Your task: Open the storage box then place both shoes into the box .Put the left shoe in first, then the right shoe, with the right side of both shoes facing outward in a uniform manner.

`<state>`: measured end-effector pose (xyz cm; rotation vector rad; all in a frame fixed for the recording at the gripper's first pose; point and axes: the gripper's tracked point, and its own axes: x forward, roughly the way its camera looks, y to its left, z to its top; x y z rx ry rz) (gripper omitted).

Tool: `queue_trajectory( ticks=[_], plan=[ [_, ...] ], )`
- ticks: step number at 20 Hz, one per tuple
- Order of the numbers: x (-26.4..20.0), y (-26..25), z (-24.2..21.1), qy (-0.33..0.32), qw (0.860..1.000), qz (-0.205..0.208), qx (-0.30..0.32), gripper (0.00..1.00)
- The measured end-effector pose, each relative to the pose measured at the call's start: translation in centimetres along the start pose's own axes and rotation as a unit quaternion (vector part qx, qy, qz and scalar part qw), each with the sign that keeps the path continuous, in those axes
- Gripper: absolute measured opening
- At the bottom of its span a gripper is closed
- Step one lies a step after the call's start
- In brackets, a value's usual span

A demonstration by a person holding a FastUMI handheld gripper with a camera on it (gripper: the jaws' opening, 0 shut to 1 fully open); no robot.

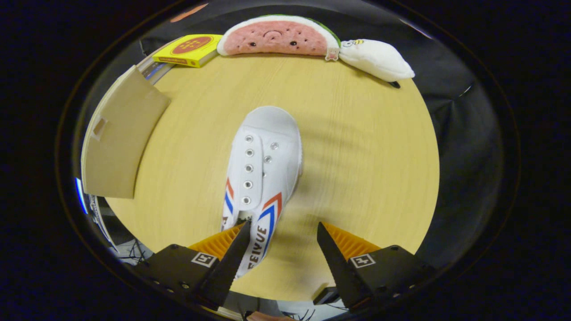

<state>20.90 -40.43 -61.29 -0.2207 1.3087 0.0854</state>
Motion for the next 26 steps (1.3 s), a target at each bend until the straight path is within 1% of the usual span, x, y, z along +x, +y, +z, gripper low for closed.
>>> queue_trajectory(
  ticks=[1, 2, 5, 6, 7, 8, 10, 12, 13, 14, 15, 17, 22, 24, 26],
  plan=[
    [0.4, 0.2, 0.0, -0.001, 1.0, 0.006, 0.003, 0.92],
    [0.8, 0.2, -0.1, -0.003, 1.0, 0.008, 0.008, 0.9],
    [1.5, 1.6, 0.0, -0.015, 0.998, 0.063, 0.02, 0.56],
    [1.7, 2.3, 0.1, -0.016, 0.995, 0.09, 0.031, 0.45],
    [1.6, 2.3, 0.0, -0.013, 0.993, 0.107, 0.051, 0.34],
    [1.8, 2.4, 0.0, -0.008, 0.99, 0.125, 0.064, 0.31],
    [2.2, 2.4, -0.3, -0.003, 0.984, 0.163, 0.077, 0.31],
    [1.8, 2.3, -0.5, 0.012, 0.977, 0.187, 0.105, 0.17],
    [1.9, 2.3, -0.3, 0.003, 0.973, 0.195, 0.122, 0.17],
    [1.4, 1.9, -0.2, 0.0, 0.972, 0.201, 0.118, 0.07],
    [1.9, 2.1, -0.6, -0.009, 0.971, 0.207, 0.116, 0.02],
    [1.7, 1.6, -0.7, -0.007, 0.968, 0.212, 0.132, 0.02],
    [0.6, 2.4, 0.0, -0.024, 0.952, 0.237, 0.193, 0.01],
    [-0.5, 2.9, 0.8, -0.037, 0.941, 0.255, 0.218, 0.01],
    [-2.4, 3.1, 1.2, -0.053, 0.935, 0.264, 0.231, 0.01]
  ],
)
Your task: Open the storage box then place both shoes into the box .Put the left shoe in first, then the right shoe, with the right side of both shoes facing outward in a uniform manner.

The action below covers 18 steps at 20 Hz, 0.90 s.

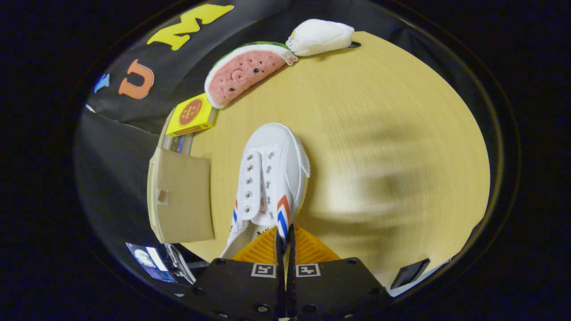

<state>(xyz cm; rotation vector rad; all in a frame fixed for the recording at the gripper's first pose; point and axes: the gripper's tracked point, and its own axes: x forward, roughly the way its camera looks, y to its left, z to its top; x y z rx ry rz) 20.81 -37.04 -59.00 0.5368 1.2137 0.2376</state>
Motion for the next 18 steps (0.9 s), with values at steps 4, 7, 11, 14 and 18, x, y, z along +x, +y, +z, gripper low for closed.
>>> queue_trajectory(
  ticks=[4, 7, 11, 14, 18],
  plan=[
    [-4.2, 5.7, -0.5, -0.039, 0.999, -0.007, -0.028, 0.01],
    [-6.3, 11.5, -0.8, -0.061, 0.996, -0.006, -0.058, 0.01],
    [-5.8, 20.2, -1.6, -0.071, 0.993, 0.006, -0.094, 0.01],
    [-3.9, 25.5, -3.0, -0.061, 0.992, 0.007, -0.108, 0.01],
    [0.3, 29.9, -4.5, -0.06, 0.991, -0.024, -0.116, 0.01]
  ],
)
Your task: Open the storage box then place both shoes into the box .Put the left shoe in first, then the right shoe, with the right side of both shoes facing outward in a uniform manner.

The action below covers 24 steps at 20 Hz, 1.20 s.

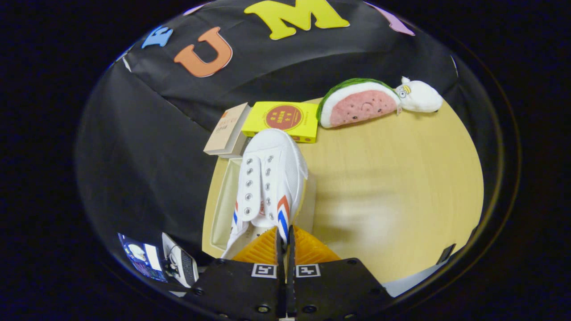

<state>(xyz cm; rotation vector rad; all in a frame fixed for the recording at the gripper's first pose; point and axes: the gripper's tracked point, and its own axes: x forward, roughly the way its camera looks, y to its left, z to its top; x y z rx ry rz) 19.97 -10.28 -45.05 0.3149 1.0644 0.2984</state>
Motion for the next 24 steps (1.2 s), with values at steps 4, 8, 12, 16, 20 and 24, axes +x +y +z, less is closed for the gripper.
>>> queue_trajectory(
  ticks=[4, 8, 12, 16, 20, 24],
  plan=[
    [3.7, 2.1, -1.3, -0.011, 0.999, -0.053, -0.005, 0.01],
    [6.2, 2.6, -2.6, -0.026, 0.994, -0.104, 0.001, 0.01],
    [7.4, 2.0, -2.5, -0.055, 0.987, -0.151, -0.026, 0.01],
    [8.7, 1.7, -3.1, -0.046, 0.986, -0.158, 0.0, 0.01],
    [9.4, 2.3, -3.6, -0.04, 0.99, -0.132, 0.036, 0.19],
    [7.1, 3.0, -2.6, -0.071, 0.988, -0.138, -0.008, 0.43]
  ],
)
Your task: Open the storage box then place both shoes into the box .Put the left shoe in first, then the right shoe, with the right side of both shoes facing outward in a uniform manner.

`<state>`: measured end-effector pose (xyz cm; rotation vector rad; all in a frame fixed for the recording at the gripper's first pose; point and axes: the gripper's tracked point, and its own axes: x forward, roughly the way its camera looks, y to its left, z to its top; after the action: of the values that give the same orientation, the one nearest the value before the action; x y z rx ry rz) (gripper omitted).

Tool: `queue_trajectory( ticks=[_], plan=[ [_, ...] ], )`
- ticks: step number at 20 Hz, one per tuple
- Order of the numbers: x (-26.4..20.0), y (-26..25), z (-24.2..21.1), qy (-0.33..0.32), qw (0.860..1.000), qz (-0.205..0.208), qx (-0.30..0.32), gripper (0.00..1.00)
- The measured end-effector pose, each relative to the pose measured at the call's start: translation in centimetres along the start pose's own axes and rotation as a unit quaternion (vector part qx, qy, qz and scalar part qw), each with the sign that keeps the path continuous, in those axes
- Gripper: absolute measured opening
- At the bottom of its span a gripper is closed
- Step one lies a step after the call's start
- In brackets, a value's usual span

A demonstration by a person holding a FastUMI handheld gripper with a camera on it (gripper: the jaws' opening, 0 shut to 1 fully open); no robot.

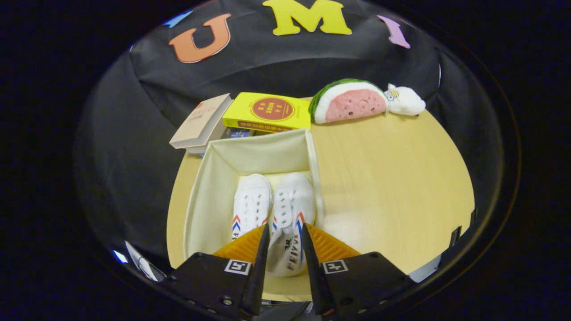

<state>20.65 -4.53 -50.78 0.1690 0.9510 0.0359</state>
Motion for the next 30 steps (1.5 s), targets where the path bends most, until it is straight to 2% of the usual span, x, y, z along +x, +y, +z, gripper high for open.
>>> queue_trajectory(
  ticks=[1, 3, 5, 9, 11, 15, 19, 21, 24, 26, 30],
  plan=[
    [-0.8, 0.0, 0.2, -0.006, 1.0, 0.002, -0.004, 0.58],
    [-2.4, -0.8, 0.9, -0.027, 1.0, -0.006, -0.011, 0.8],
    [-4.2, -1.9, 1.9, -0.058, 0.998, -0.024, -0.022, 0.88],
    [-8.7, -3.3, 3.2, -0.11, 0.992, -0.044, -0.041, 0.97],
    [-11.4, -4.1, 4.1, -0.142, 0.986, -0.065, -0.051, 0.99],
    [-17.1, -4.2, 5.0, -0.207, 0.973, -0.066, -0.077, 0.98],
    [-22.1, -4.2, 4.9, -0.284, 0.95, -0.071, -0.111, 0.97],
    [-24.7, -3.9, 4.8, -0.328, 0.935, -0.06, -0.119, 0.96],
    [-28.4, -4.2, 4.6, -0.387, 0.914, -0.045, -0.112, 0.96],
    [-30.1, -4.5, 4.3, -0.407, 0.907, -0.034, -0.101, 0.96],
    [-33.3, -5.8, 4.5, -0.436, 0.894, -0.039, -0.095, 0.96]
  ],
)
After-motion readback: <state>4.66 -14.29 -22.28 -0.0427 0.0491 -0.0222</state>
